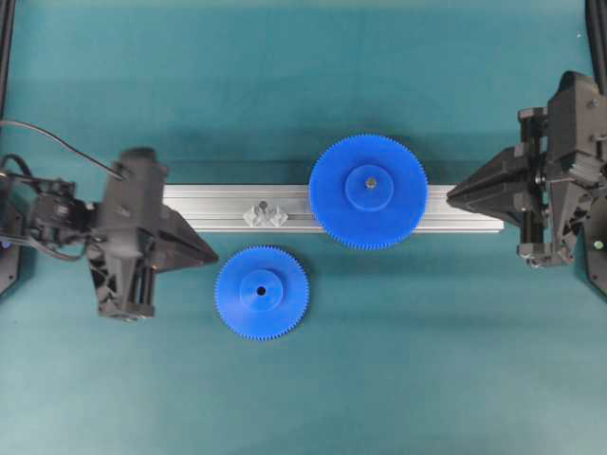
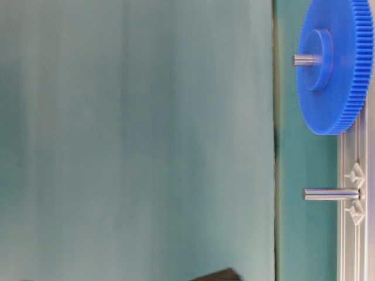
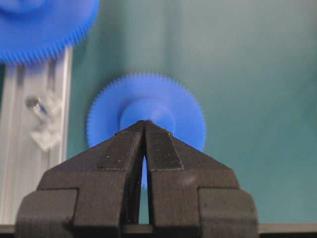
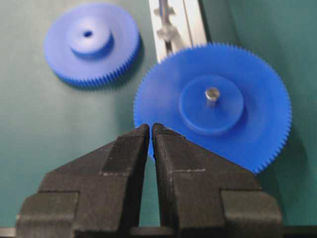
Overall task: Insert the small gear onto the shaft.
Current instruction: 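Move the left gripper toward the small blue gear on the table, then lower the left gripper over the small blue gear and grasp its hub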
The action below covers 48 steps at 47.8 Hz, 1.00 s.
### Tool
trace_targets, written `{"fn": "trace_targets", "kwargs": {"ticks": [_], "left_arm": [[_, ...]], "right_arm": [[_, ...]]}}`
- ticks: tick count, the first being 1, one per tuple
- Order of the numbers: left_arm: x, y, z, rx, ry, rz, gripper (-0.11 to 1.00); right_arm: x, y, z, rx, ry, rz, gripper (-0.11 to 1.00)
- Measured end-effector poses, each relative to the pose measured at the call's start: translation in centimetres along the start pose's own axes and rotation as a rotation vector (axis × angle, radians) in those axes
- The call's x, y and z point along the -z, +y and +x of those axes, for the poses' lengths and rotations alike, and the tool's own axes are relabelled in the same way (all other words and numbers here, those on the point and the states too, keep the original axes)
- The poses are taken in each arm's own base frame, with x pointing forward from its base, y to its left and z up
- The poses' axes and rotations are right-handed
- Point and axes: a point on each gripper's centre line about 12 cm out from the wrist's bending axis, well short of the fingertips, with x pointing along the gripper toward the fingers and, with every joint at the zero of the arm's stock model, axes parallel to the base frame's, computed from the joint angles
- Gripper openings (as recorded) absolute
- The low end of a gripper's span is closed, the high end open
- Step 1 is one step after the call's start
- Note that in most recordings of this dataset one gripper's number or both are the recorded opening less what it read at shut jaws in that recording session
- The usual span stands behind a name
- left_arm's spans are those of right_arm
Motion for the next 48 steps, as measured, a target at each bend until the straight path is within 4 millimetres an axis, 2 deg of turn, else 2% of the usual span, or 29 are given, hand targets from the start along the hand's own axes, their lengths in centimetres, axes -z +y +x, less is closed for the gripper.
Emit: {"fn": "trace_targets", "kwargs": {"ticks": [7,16,20,39,48], "left_arm": [[0.4,-0.1,1.6,-0.007,0.089,0.005,0.24],[0.7,0.0,4.1,-0.014,0.162,0.002,0.74],[0.9,-0.1,4.9,-0.014,0.191,0.004,0.88],[2.0,-0.5,8.8,-0.017,0.311,0.019,0.89],[3.6,-0.4,10.5,-0.025,0.426,0.032,0.92]], "right_arm": [[-0.1,-0.7,-0.1,0.026,0.019,0.015,0.17],[0.1,-1.2,-0.2,0.044,0.041,0.028,0.17],[0.2,-1.2,-0.3,0.046,0.048,0.031,0.17],[0.4,-1.2,-0.3,0.049,0.067,0.073,0.17],[0.4,-1.2,-0.3,0.048,0.067,0.074,0.17]]}}
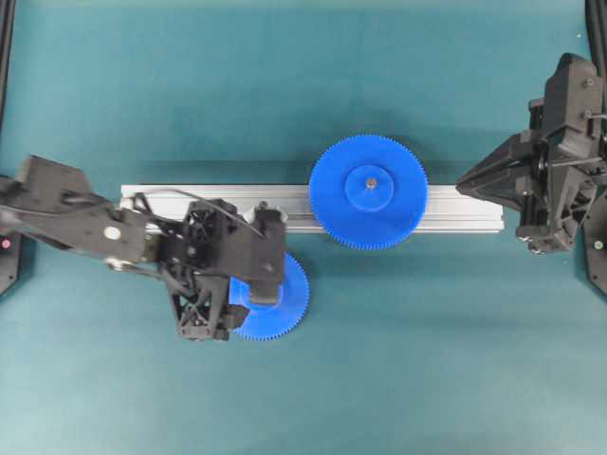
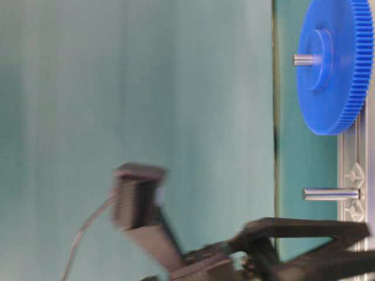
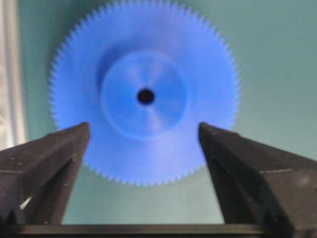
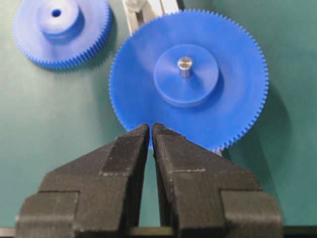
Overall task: Insert the small gear onto the shaft.
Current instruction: 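Lower the left gripper over the small blue gear and grasp its hub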
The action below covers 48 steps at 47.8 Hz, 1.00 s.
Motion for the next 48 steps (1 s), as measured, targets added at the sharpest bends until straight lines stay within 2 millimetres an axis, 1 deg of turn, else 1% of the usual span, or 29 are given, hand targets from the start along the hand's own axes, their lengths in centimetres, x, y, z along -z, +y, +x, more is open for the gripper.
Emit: {"fn": "trace_targets", "kwargs": {"ticks": [5,15,26,48], "left_arm": [[-0.1,0.0,0.6,-0.003,0.038,0.014,0.92],[-0.7,-0.1,1.2,-0.003,0.04,0.034,0.92],[-0.6,-0.1,1.6,-0.002,0.049,0.035,0.92],[-0.7,-0.1,3.1,-0.004,0.072,0.032,0.92]], "right_arm": [[0.0,0.0,0.0,0.001,-0.002,0.001,0.17],[0.1,-0.1,0.0,0.001,0.0,0.003,0.17],[0.4,-0.1,-0.2,-0.001,-0.005,0.001,0.17],[1.1,-0.3,-0.5,-0.003,-0.052,0.003,0.17]]}}
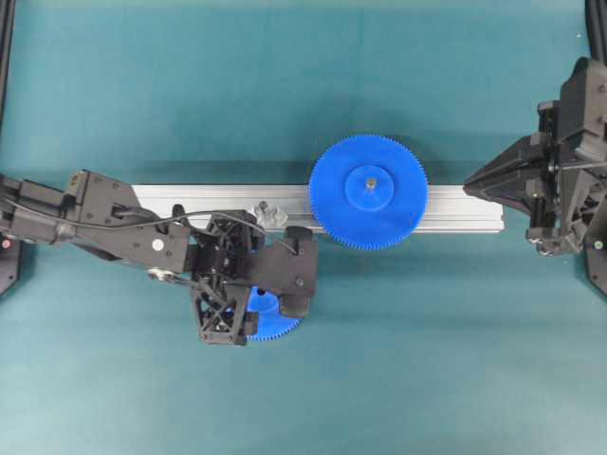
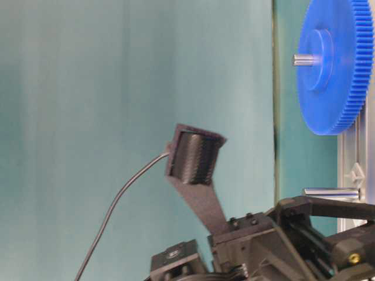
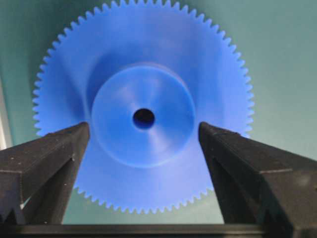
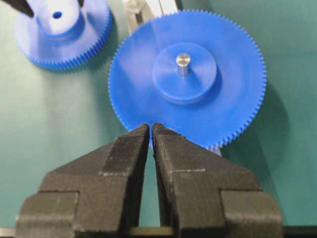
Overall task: Insert the small gear onto the shaft.
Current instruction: 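Lower the left gripper over the small blue gear and grasp its hub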
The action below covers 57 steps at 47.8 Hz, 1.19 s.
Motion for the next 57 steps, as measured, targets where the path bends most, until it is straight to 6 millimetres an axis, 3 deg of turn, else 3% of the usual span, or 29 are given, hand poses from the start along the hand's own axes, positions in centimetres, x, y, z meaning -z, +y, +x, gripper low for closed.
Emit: {"fn": "trace_targets", "kwargs": {"ticks": [57], "left_arm": [[-0.3,0.0,1.1,-0.001,0.012,-0.009,0.9]], "right_arm": [[0.8,0.2,0.1,-0.014,-0.003,0.036,0.17]]}}
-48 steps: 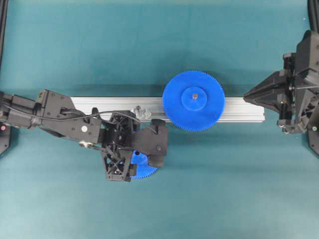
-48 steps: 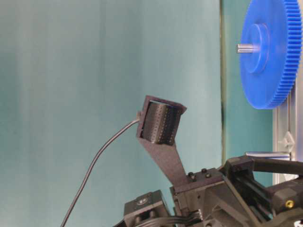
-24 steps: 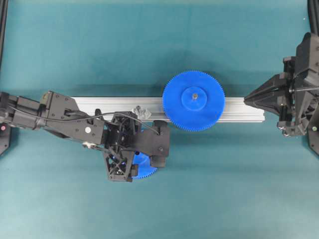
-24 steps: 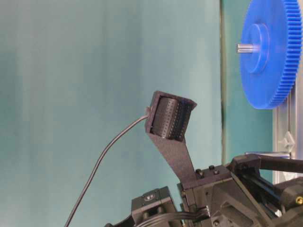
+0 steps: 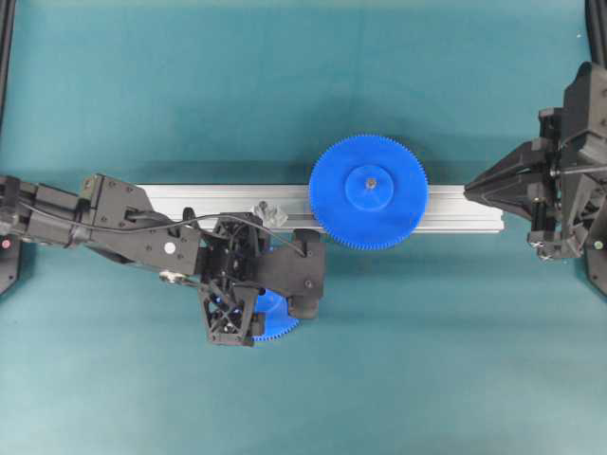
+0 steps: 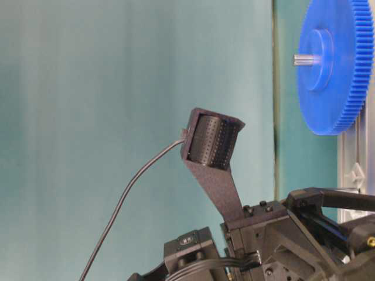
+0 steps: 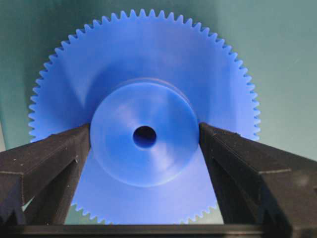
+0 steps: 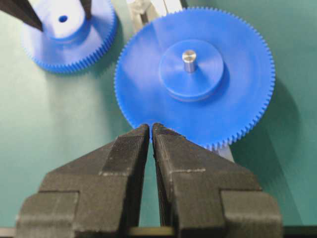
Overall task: Insert the small gear onto the shaft.
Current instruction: 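Lower the left gripper over the small blue gear and grasp its hub, then lift the small blue gear and carry it over the empty left shaft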
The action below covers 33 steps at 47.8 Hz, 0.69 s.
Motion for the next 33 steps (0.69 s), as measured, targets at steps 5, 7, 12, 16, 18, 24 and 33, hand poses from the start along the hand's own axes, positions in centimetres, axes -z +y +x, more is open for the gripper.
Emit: {"fn": "trace_targets", "kwargs": {"ticks": [5,7,12,16,18,24,33], "left_arm": [[0.0,0.0,0.0,0.0,0.003,-0.001,0.84],[0.0,0.0,-0.1,0.0,0.005,0.002,0.79],[-0.1,0.0,-0.1,0.0,0.005,0.001,0.72],[0.0,0.0,-0.1,-0.001,0.008,0.003,0.72],[0.0,0.0,-0.1,-0.001,0.011,0.003,0.72],[0.1,0.0,-0.1,-0.001,0.021,0.006,0.72],[0.3,0.0,-0.5,-0.002,0.04,0.012,0.72]], "right_arm": [[0.0,0.0,0.0,-0.001,-0.001,0.003,0.17],[0.0,0.0,-0.1,-0.003,-0.004,0.002,0.17],[0.0,0.0,-0.2,-0.004,-0.01,0.0,0.17],[0.0,0.0,-0.4,-0.005,-0.016,0.0,0.17],[0.1,0.0,-0.5,-0.005,-0.018,0.0,0.17],[0.2,0.0,-0.8,-0.009,-0.03,0.001,0.17],[0.3,0.0,-1.6,-0.015,-0.058,0.01,0.17]]}}
